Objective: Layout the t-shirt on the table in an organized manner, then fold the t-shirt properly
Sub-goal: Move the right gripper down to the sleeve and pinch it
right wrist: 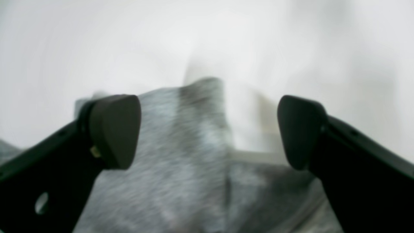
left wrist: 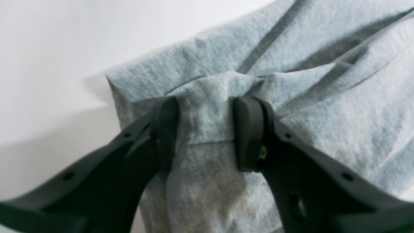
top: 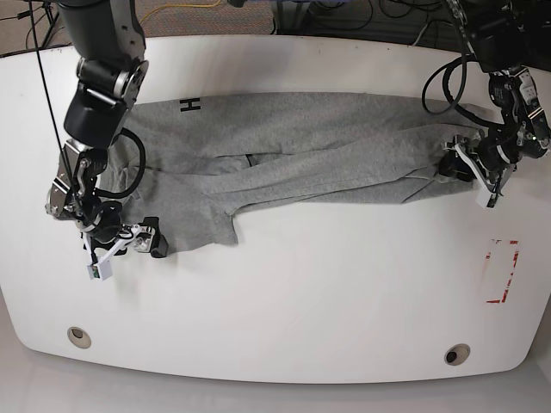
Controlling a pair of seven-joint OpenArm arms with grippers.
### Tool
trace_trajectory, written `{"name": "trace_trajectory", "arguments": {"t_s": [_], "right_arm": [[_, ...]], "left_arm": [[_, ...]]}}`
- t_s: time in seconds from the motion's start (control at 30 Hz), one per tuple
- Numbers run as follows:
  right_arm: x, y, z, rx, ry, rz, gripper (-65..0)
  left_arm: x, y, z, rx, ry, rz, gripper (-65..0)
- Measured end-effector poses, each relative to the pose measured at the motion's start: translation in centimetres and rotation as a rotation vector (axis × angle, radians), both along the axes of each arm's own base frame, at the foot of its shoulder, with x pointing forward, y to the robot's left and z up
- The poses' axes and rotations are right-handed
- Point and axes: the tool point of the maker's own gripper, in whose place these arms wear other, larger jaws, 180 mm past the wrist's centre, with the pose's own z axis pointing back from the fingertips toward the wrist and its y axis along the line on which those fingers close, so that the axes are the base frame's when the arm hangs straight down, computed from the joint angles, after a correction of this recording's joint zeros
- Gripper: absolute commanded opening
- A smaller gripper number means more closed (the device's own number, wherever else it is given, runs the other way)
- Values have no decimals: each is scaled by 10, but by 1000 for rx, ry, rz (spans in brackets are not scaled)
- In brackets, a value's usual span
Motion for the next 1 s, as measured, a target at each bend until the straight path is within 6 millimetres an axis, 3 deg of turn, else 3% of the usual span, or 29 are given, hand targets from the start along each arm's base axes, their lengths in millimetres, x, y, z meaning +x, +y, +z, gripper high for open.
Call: {"name": "trace_trajectory", "arguments": {"t_s": [0.23, 0.6, 0.77, 1.0], "right_arm": [[0, -8, -19, 53, 42, -38, -2], [-2, 33, -31, 63, 55, 51, -2], [-3, 39, -32, 86, 39, 56, -10], [-4, 38, -33, 80, 47, 56, -162]], "left_arm": [[0, 0, 0, 0, 0, 0, -390], [0, 0, 0, -1, -1, 0, -390], [0, 0, 0, -1, -1, 0, -390], [0, 0, 0, -1, -1, 0, -390]]}}
